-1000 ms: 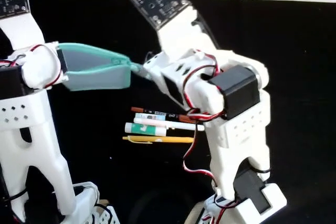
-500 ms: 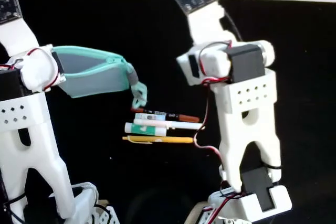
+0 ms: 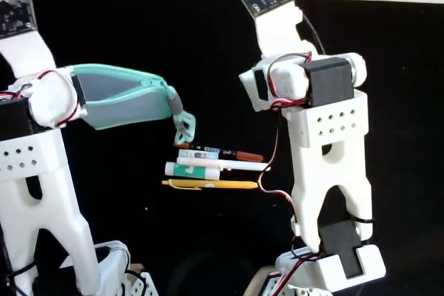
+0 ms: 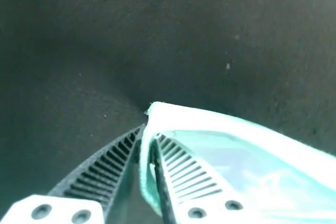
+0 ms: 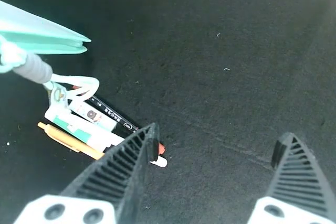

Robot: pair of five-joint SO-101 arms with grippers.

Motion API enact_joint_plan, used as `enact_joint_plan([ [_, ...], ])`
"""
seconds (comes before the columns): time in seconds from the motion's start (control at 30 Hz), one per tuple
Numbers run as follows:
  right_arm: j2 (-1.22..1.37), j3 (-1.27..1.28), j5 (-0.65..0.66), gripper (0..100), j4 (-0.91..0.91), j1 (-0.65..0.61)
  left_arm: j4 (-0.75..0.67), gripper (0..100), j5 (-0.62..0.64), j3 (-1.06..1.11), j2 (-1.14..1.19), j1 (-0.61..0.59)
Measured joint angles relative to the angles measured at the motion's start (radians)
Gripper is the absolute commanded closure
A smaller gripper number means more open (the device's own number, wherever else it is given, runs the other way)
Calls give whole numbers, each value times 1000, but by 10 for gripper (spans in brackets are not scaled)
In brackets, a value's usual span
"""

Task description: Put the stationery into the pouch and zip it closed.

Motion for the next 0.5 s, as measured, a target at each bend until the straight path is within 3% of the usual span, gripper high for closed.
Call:
enact_joint_plan([
  [0.4, 0, 0, 0, 656, 0, 0, 2, 899, -26, 8, 12, 0],
  [0.5, 0, 0, 0, 656, 0, 2, 2, 946, -28, 8, 14, 0],
])
